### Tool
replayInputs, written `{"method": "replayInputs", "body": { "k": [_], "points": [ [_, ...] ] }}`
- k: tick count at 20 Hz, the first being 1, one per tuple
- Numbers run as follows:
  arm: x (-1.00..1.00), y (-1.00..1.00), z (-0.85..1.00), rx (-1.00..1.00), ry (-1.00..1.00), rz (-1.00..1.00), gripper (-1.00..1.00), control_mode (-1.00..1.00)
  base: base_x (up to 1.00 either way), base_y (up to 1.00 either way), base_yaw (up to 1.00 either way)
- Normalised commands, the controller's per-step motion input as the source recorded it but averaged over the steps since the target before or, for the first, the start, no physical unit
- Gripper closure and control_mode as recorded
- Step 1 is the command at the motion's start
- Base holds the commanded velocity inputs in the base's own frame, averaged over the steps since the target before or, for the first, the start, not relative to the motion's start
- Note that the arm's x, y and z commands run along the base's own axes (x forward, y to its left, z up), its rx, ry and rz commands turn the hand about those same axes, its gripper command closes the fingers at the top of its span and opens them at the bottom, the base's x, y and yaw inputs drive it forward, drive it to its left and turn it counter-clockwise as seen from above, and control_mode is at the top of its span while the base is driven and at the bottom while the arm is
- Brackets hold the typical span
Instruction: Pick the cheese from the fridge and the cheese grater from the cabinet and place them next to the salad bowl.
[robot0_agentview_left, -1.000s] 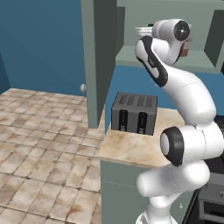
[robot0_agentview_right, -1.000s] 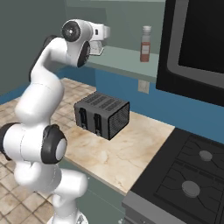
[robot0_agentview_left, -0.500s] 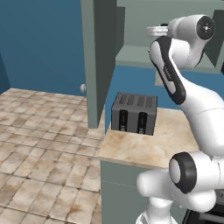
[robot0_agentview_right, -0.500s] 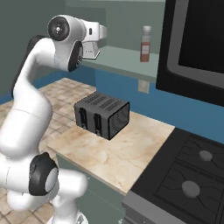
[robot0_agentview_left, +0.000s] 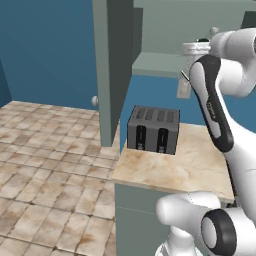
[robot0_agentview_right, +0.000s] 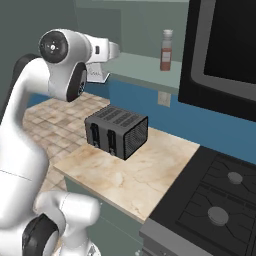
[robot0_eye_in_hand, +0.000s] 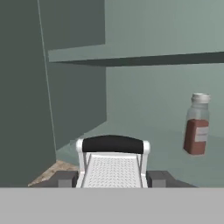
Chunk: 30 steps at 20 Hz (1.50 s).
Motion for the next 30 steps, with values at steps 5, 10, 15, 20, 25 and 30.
{"method": "replayInputs", "body": {
  "k": [5,10,15,20,25,30],
  "points": [
    [-0.65,0.0,-0.41,0.0,0.03,0.0,1.0,-1.0,0.0,0.0,0.0],
    [-0.74,-0.14,-0.26,0.0,0.0,0.0,1.0,-1.0,0.0,0.0,0.0],
    [-0.8,-0.29,-0.27,0.0,0.0,0.0,1.0,-1.0,0.0,0.0,0.0],
    [-0.81,-0.28,-0.25,0.0,0.0,0.0,1.0,-1.0,0.0,0.0,0.0],
    [-0.62,-0.15,-0.29,0.0,0.0,0.0,1.0,-1.0,0.0,0.0,0.0],
    [-0.19,-0.06,-0.2,0.0,0.0,0.0,1.0,-1.0,0.0,0.0,0.0]
  ]
}}
